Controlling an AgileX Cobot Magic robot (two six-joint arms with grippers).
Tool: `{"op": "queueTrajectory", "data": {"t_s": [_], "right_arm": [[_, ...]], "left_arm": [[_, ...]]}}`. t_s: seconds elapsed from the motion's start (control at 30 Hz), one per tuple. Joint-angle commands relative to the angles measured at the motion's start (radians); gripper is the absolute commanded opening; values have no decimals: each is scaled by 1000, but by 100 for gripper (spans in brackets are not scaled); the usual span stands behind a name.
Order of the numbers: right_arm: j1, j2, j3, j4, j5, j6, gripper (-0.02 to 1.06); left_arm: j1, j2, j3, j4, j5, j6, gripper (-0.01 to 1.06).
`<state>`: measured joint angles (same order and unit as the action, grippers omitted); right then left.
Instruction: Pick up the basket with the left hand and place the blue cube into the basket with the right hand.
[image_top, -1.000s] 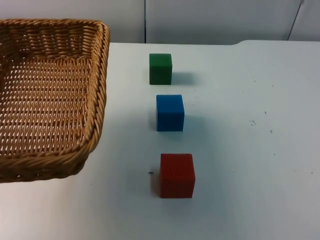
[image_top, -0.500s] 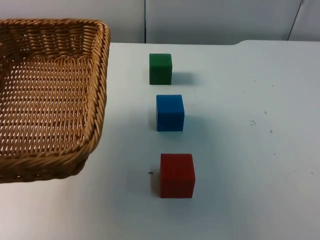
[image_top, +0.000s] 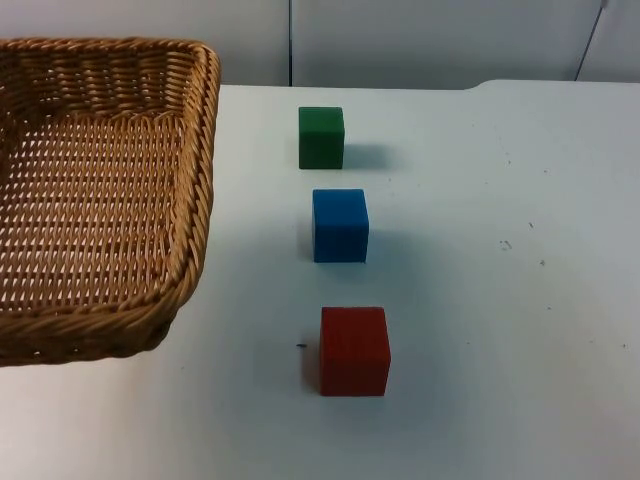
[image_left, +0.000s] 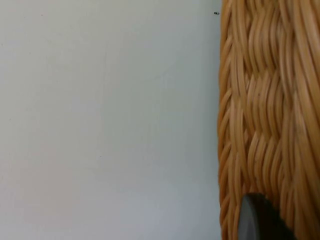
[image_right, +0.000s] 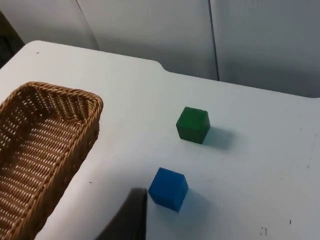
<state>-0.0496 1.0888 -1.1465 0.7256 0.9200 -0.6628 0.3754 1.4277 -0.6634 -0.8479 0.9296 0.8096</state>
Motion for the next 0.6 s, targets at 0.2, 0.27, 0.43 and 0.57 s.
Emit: {"op": "queueTrajectory", "data": {"t_s": [0.2,0.27,0.43,0.57], "right_arm": [[229,243,-197,-95,-7,17,104],[276,279,-221,-144,-15,53,104],[441,416,-275,-359,-91,286,104],[544,519,-278,-533,-183,514,104]], "left_arm": [[3,-11,2,-32,19,3,0],[3,-11,2,-33,21,3,0],[3,-11,2,-30,21,3,0],[3,-11,2,-26,21,3,0]]}}
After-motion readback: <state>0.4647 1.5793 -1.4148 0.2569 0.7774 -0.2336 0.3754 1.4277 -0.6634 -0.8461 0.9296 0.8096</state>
